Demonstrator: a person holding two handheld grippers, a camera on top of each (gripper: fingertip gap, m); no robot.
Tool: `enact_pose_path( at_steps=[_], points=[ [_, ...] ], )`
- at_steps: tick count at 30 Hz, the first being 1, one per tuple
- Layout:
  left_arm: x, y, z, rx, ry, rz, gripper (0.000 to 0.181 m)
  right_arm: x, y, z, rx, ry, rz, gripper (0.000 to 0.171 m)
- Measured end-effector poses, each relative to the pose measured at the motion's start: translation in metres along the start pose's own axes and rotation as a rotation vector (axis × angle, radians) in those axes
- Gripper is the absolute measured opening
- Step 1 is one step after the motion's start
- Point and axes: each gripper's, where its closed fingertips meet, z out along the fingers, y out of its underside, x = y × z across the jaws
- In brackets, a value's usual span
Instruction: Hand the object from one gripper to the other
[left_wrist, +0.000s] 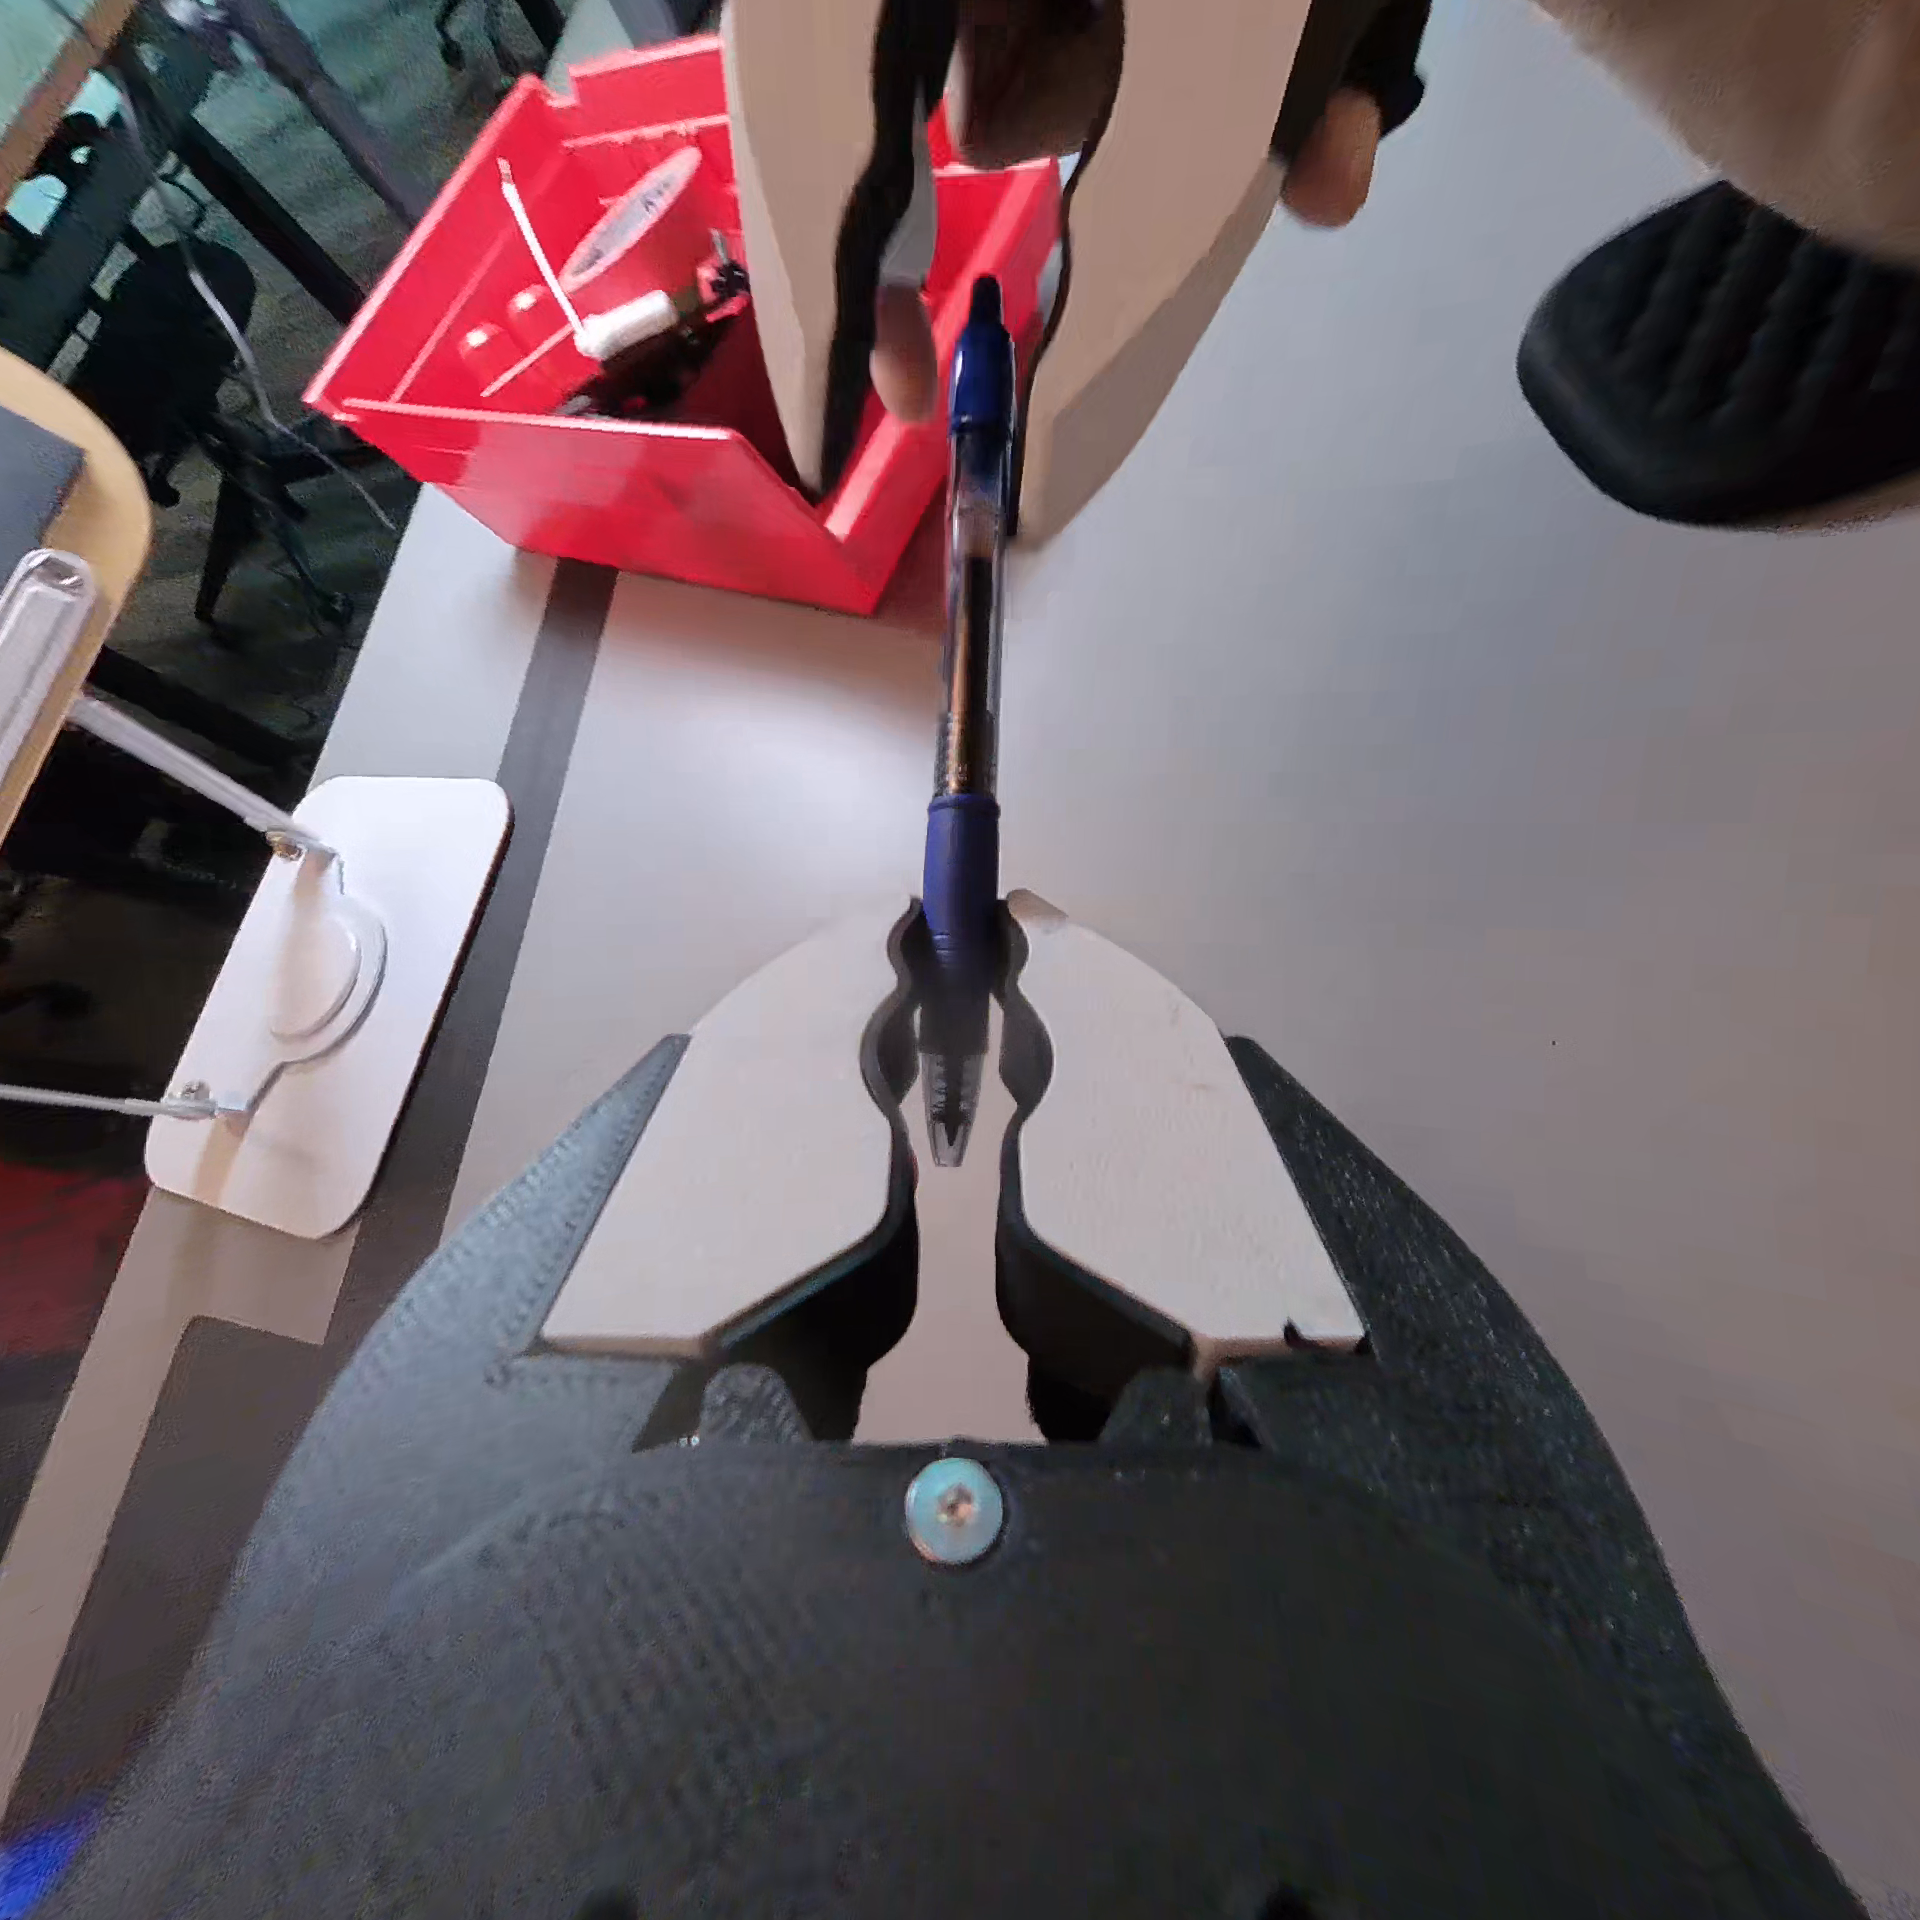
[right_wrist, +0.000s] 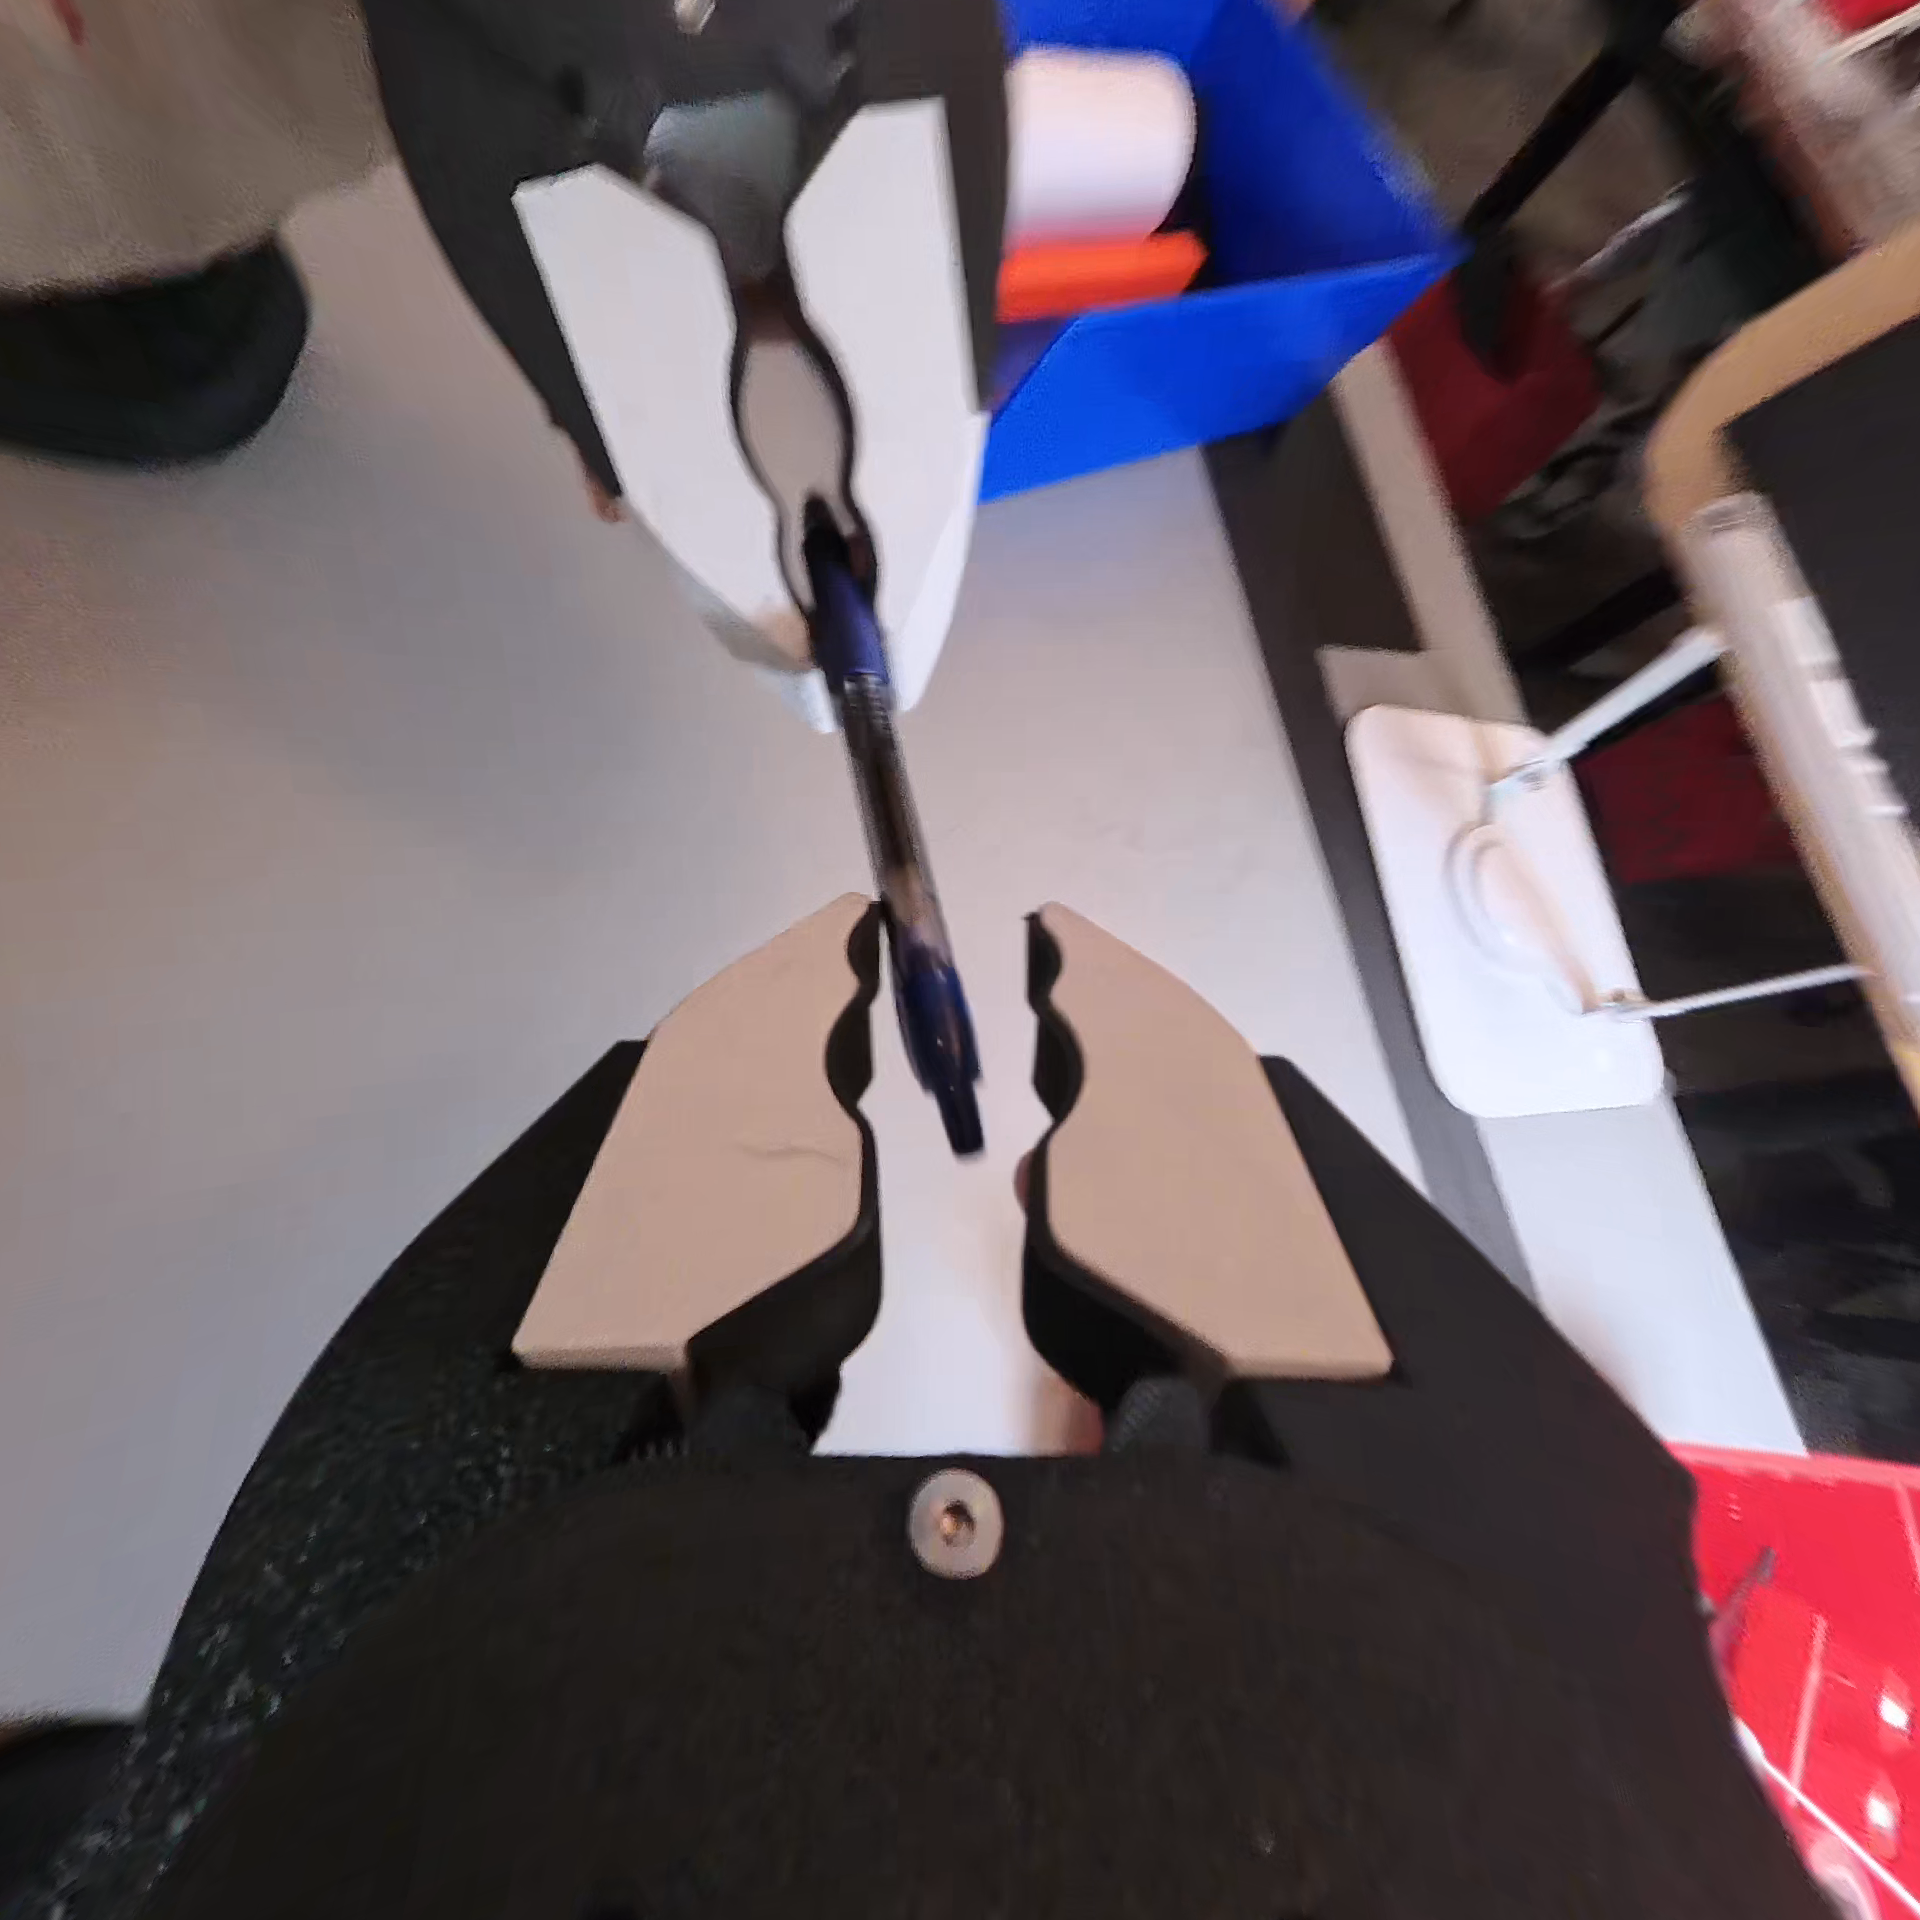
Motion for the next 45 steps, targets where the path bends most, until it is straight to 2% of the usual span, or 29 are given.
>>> enact_pose_path(
  at_steps=[1,4,9,12,14,16,21,23,26,29,33,35,37,40,45],
  points=[
    [-0.005,-0.001,-0.005,0.023,-0.011,-0.024,0.011,0.010,-0.006,-0.008,0.050,0.043,0.018,0.033],
    [-0.016,-0.010,-0.019,0.135,-0.001,-0.103,0.011,0.030,-0.023,-0.031,0.219,0.129,0.054,0.042],
    [-0.014,-0.016,-0.037,0.264,0.111,-0.190,0.011,0.019,-0.040,-0.039,0.449,-0.043,0.152,0.047],
    [-0.010,-0.017,-0.039,0.282,0.152,-0.201,0.011,0.010,-0.053,-0.036,0.578,-0.151,0.203,0.041],
    [-0.007,-0.018,-0.037,0.282,0.168,-0.198,0.011,0.006,-0.057,-0.032,0.610,-0.183,0.216,0.027],
    [-0.005,-0.019,-0.037,0.287,0.181,-0.194,0.011,0.003,-0.059,-0.028,0.614,-0.194,0.210,0.011],
    [-0.002,-0.018,-0.037,0.274,0.178,-0.181,0.012,0.001,-0.062,-0.030,0.610,-0.207,0.215,0.011],
    [0.001,-0.014,-0.035,0.238,0.171,-0.148,0.021,-0.003,-0.058,-0.029,0.551,-0.216,0.201,0.011],
    [0.015,-0.020,-0.033,0.240,0.239,-0.149,0.023,-0.014,-0.043,-0.025,0.415,-0.259,0.171,0.011],
    [0.031,-0.021,-0.018,0.206,0.293,-0.129,0.025,-0.032,-0.044,-0.020,0.380,-0.345,0.162,0.011],
    [0.048,-0.024,-0.005,0.191,0.384,-0.147,0.011,-0.046,-0.048,-0.010,0.352,-0.378,0.127,0.011],
    [0.039,-0.029,-0.003,0.230,0.364,-0.211,0.011,-0.036,-0.054,-0.010,0.385,-0.297,0.107,0.011],
    [0.027,-0.038,-0.007,0.301,0.371,-0.319,0.011,-0.014,-0.062,-0.014,0.446,-0.119,0.060,0.019],
    [0.012,-0.047,-0.016,0.389,0.381,-0.455,0.011,0.010,-0.071,-0.026,0.500,0.106,-0.021,0.045],
    [-0.003,-0.058,-0.033,0.506,0.464,-0.664,0.011,0.013,-0.078,-0.020,0.389,0.336,-0.284,0.084]
  ],
)
